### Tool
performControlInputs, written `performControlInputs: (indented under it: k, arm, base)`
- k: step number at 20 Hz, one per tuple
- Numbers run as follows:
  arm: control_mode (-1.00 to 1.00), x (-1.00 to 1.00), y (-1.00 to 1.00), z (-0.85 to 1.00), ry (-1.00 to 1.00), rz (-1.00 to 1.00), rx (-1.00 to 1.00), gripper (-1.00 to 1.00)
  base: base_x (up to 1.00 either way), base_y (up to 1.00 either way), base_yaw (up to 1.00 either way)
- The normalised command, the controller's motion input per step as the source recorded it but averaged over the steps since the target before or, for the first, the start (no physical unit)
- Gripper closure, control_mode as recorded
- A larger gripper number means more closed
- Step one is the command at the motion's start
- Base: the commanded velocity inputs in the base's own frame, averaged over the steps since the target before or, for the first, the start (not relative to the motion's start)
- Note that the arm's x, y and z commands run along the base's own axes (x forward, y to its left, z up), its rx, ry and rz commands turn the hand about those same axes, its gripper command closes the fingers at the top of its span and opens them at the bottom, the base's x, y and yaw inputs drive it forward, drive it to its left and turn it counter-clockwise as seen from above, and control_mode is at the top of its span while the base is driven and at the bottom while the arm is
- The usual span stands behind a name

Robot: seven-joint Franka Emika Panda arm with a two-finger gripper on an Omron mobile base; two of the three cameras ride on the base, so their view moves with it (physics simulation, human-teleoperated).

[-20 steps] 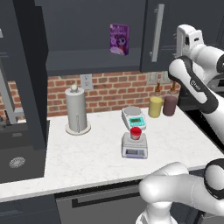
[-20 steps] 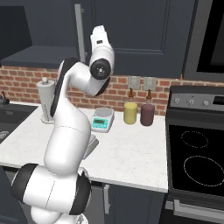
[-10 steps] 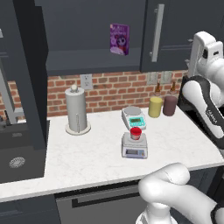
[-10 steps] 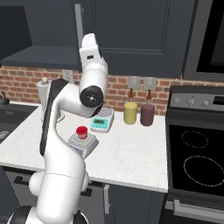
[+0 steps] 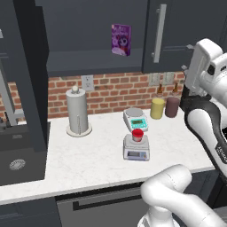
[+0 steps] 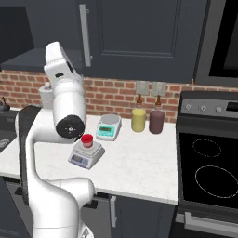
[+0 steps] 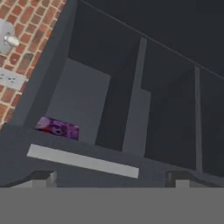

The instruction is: Pick the jam and place it on the digital scale for weighing, and close the cabinet.

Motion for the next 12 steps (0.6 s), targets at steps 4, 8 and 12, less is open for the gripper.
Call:
performControlInputs:
  k: [4, 8, 12]
  arm:
    - [-1.0, -0.58, 0.98, 0.0, -0.1, 0.0, 0.0, -1.0]
    - [-1.0, -0.29, 1.0, -0.01, -0.07, 0.0, 0.0, -1.0]
    - [-1.0, -0.06, 1.0, 0.0, -0.03, 0.0, 0.0, -1.0]
  base:
    - [0.0, 0.0, 0.0]
    - [0.0, 0.0, 0.0]
    - [0.0, 0.0, 0.0]
